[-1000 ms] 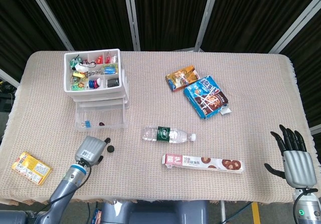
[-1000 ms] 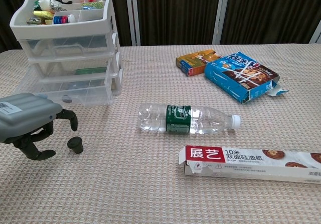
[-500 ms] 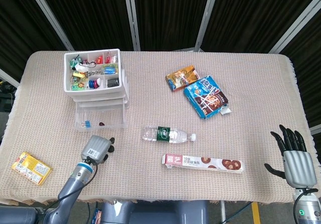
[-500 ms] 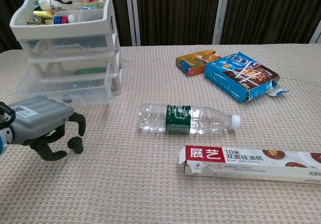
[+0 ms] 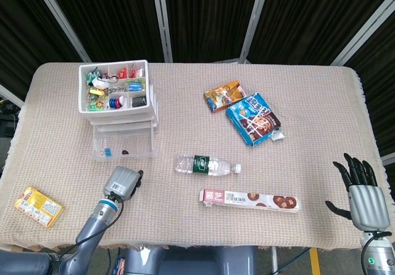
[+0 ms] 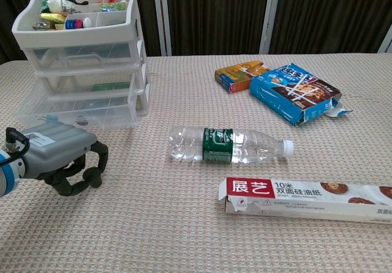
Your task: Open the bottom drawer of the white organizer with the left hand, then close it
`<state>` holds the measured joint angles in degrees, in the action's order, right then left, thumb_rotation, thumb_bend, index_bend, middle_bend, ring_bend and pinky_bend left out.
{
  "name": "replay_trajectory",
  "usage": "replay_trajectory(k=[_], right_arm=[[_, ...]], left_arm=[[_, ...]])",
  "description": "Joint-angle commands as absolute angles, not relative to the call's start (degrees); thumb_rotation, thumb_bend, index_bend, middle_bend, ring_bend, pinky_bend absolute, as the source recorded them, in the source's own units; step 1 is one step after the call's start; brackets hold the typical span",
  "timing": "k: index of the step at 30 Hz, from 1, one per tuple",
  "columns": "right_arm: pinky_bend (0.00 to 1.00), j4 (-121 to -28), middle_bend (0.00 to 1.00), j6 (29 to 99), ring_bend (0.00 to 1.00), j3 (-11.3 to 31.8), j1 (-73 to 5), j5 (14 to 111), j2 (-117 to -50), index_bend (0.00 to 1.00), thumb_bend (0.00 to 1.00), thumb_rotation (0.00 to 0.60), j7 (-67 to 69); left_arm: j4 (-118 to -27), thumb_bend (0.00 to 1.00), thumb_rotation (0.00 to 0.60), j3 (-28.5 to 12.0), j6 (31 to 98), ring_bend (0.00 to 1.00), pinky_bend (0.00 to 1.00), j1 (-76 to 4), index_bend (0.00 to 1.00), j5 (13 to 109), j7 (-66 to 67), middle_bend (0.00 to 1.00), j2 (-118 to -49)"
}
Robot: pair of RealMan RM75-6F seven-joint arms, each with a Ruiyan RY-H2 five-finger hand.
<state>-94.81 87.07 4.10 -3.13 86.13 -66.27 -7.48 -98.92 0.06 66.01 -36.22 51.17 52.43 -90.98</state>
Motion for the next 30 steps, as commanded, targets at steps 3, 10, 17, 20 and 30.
replay_trajectory(k=[3, 10, 17, 20, 30], right_arm=[[0.0, -94.84, 0.0, 87.03, 0.0, 4.1, -3.12, 86.07, -66.24, 0.16, 0.01, 0.6, -7.45], [0.0, -94.86, 0.0, 87.01, 0.0, 4.1, -3.11, 86.03, -66.22, 0.16, 0.01, 0.6, -7.44], [0.0, -94.95, 0.0, 87.03, 0.0, 4.06, -3.08, 86.08, -66.24, 0.16, 0.01, 0.6, -7.53], [0.0, -94.97, 0.0, 87.02, 0.0, 4.05, -3.07, 86.05, -66.24, 0.16, 0.01, 0.6, -7.58], [0.0, -95.06, 0.0, 86.83, 0.0, 4.04, -3.12, 85.95, -66.24, 0.16, 0.01, 0.6, -7.62]], left_arm=[[-98.97, 0.48, 0.6, 0.19, 66.3, 0.87, 0.85, -36.21, 0.47, 51.78, 51.86, 0.91, -91.03], [-101.84, 0.48, 0.6, 0.54, 67.25, 0.87, 0.85, -36.06, 0.48, 54.16, 50.87, 0.91, -89.01], [-109.22, 0.48, 0.6, -1.29, 69.4, 0.87, 0.85, -36.82, 0.49, 58.85, 50.13, 0.91, -84.45], [-111.45, 0.48, 0.6, -3.1, 70.25, 0.87, 0.85, -37.55, 0.49, 59.35, 50.57, 0.91, -82.39], [-106.75, 0.48, 0.6, -11.22, 68.89, 0.87, 0.84, -41.51, 0.5, 50.91, 50.42, 0.91, -79.83]])
